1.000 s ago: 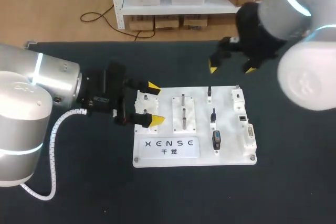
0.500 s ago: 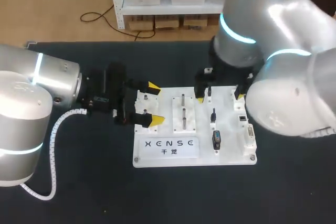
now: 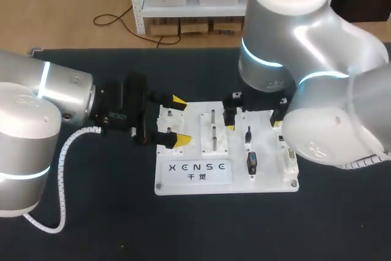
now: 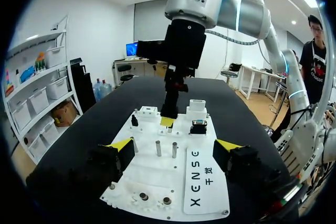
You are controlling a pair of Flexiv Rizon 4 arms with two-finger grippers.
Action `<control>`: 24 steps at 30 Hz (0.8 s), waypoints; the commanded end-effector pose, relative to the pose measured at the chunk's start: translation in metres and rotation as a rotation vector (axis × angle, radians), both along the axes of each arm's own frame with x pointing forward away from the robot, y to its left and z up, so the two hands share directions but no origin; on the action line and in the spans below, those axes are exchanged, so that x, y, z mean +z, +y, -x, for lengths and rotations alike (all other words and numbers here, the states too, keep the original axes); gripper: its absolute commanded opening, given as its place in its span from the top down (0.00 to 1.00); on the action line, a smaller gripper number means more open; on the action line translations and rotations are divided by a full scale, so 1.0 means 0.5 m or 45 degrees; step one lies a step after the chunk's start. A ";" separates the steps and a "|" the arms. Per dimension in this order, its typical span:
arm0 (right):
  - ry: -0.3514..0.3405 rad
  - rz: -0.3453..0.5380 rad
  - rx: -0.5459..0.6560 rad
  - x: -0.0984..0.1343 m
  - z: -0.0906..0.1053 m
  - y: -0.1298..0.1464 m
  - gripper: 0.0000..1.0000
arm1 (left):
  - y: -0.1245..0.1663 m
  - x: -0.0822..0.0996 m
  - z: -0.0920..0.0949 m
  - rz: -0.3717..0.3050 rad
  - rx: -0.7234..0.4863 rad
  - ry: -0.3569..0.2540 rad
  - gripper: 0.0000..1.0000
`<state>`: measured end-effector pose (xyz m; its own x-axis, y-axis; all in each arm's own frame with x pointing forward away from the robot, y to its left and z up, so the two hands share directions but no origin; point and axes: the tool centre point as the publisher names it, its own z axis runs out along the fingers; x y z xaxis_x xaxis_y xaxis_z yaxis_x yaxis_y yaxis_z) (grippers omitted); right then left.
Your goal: Insert the Ethernet cable into its matching sockets.
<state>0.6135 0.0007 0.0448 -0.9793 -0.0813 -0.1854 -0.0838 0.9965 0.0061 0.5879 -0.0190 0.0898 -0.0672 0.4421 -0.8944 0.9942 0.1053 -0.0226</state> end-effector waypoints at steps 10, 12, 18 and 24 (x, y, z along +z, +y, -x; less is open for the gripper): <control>0.039 -0.018 0.005 -0.031 0.012 0.008 0.48 | 0.001 -0.003 0.003 0.009 0.004 -0.006 0.00; 0.043 -0.019 0.009 -0.033 0.011 0.008 0.51 | 0.001 -0.003 0.003 0.009 0.004 -0.006 0.00; 0.053 -0.034 0.022 -0.043 0.009 0.015 0.59 | 0.001 -0.003 0.003 0.009 0.004 -0.006 0.00; 0.066 -0.038 0.034 -0.050 0.009 0.022 0.59 | 0.001 -0.003 0.003 0.009 0.004 -0.006 0.00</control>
<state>0.6070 0.0100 0.0212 -0.9846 -0.1011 -0.1426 -0.1080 0.9933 0.0418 0.5881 -0.0191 0.0897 -0.0671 0.4412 -0.8949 0.9942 0.1054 -0.0225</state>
